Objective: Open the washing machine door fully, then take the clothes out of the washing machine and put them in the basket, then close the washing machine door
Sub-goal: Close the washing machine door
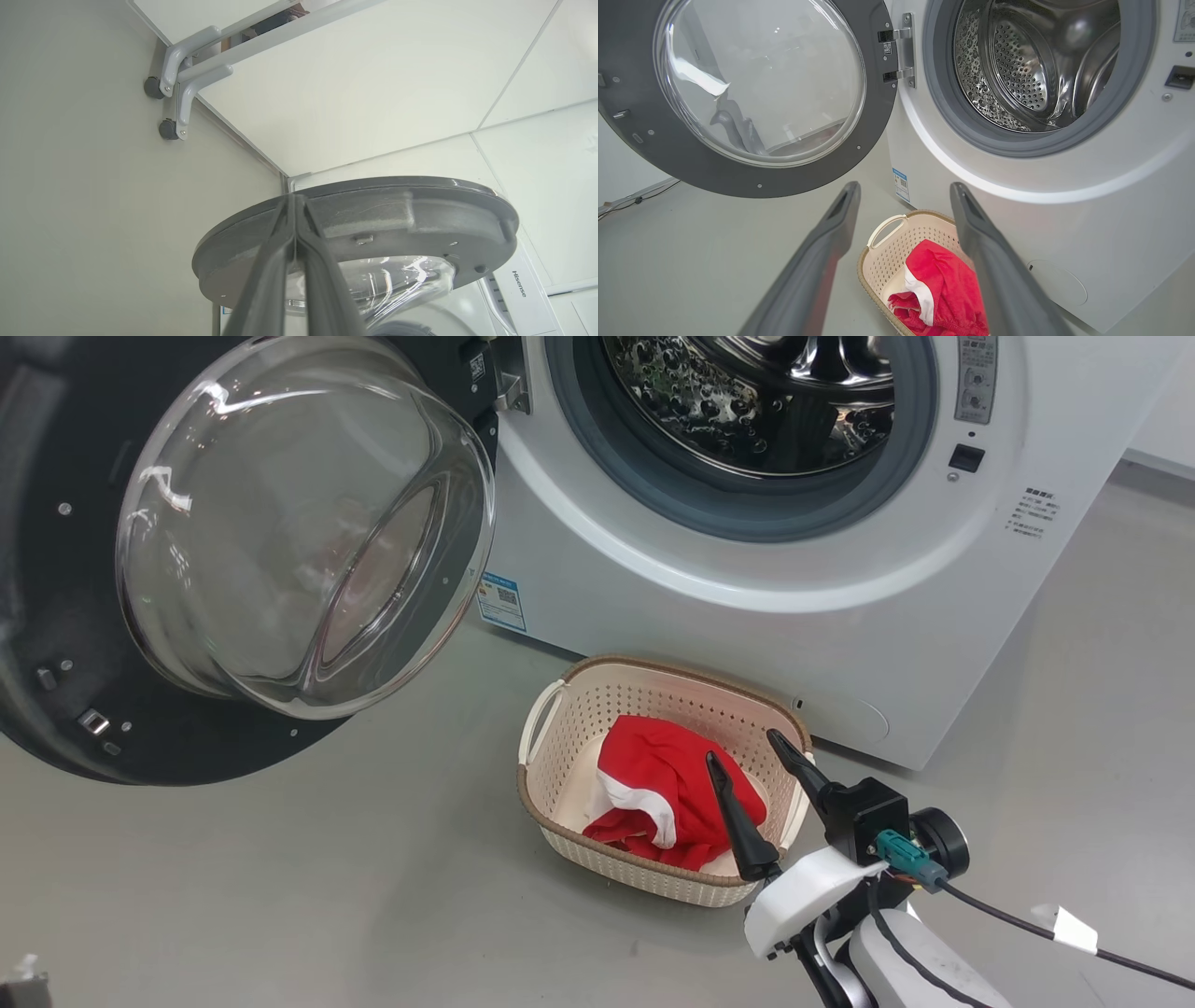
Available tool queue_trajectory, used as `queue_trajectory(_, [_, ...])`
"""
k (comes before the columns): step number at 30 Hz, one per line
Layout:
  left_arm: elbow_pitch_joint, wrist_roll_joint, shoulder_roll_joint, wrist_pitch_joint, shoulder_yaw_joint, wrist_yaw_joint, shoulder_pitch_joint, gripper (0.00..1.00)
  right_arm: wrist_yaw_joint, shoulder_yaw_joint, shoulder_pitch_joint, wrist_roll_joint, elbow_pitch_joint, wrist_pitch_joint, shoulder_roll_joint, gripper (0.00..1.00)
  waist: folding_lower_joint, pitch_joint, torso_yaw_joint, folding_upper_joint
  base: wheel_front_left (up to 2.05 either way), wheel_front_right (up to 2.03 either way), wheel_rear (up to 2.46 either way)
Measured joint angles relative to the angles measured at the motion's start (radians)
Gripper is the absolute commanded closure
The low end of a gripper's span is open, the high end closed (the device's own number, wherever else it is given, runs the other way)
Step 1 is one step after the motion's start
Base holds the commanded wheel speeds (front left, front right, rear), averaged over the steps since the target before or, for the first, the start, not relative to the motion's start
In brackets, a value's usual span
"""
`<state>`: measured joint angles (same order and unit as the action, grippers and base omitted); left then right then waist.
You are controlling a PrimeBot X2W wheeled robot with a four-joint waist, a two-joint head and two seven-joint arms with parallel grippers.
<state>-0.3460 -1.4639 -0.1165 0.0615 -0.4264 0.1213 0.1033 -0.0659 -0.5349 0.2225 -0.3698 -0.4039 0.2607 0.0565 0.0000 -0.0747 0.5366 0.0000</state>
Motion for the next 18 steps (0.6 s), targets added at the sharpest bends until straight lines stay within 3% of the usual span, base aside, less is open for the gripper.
queue_trajectory(18, [-0.153,-0.069,-0.199,-0.151,-0.044,-0.013,0.214,1.0,-0.013,0.005,-0.002,0.0,0.006,0.0,0.0,0.0,0.0,-0.003,-0.013,0.0,0.0,0.0,0.0])
